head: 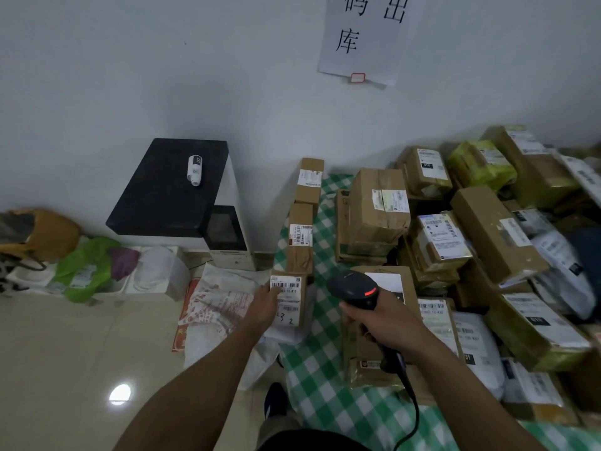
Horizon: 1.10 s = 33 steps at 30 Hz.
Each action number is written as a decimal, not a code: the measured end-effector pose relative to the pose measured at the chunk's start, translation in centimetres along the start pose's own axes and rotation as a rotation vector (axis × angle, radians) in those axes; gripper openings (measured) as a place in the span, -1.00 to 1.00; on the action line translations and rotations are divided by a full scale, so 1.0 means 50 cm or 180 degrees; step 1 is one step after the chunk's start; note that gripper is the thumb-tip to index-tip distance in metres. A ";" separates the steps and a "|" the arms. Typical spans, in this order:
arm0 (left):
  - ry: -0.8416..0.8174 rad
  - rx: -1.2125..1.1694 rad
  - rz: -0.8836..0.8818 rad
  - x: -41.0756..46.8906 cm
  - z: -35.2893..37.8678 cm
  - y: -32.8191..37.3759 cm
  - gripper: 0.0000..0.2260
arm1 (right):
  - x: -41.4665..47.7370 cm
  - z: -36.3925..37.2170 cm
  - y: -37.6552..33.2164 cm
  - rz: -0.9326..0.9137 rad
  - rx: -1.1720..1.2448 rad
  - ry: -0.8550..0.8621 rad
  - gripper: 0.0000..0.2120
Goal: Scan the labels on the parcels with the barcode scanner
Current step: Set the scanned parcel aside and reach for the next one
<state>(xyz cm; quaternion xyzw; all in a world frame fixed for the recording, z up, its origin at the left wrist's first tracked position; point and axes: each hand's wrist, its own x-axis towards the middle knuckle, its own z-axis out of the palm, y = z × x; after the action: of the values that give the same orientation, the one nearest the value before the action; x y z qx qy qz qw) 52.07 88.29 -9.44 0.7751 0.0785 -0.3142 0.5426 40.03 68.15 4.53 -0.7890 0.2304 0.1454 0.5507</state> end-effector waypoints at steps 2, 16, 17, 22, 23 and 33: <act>-0.0037 -0.0043 -0.0053 0.003 0.002 -0.005 -0.74 | 0.002 -0.003 0.005 0.0003 -0.0055 0.0052 -0.88; 0.0616 -0.0085 0.0456 -0.033 0.051 0.000 -0.72 | -0.008 -0.032 0.054 0.0218 0.0249 0.0260 -0.83; 0.0874 0.0111 0.0679 -0.036 0.052 0.008 -0.67 | -0.012 -0.038 0.060 0.0234 0.0326 0.0294 -0.83; 0.0649 0.0416 0.1344 -0.081 0.107 0.054 -0.68 | -0.037 -0.074 0.085 0.0281 0.0485 0.0595 -0.90; 0.0356 0.0396 0.1288 -0.096 0.125 0.063 -0.66 | -0.041 -0.081 0.092 0.0270 0.0462 0.0689 -0.90; -0.1128 -0.0077 0.0272 -0.140 0.226 0.048 -0.42 | -0.060 -0.113 0.159 0.0075 0.0321 0.1426 -0.68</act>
<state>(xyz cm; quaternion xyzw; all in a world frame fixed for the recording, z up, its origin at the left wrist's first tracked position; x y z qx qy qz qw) 43.10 78.83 -5.95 0.7036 -0.0477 -0.4216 0.5700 33.16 61.18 1.61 -0.7702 0.3632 -0.0387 0.5229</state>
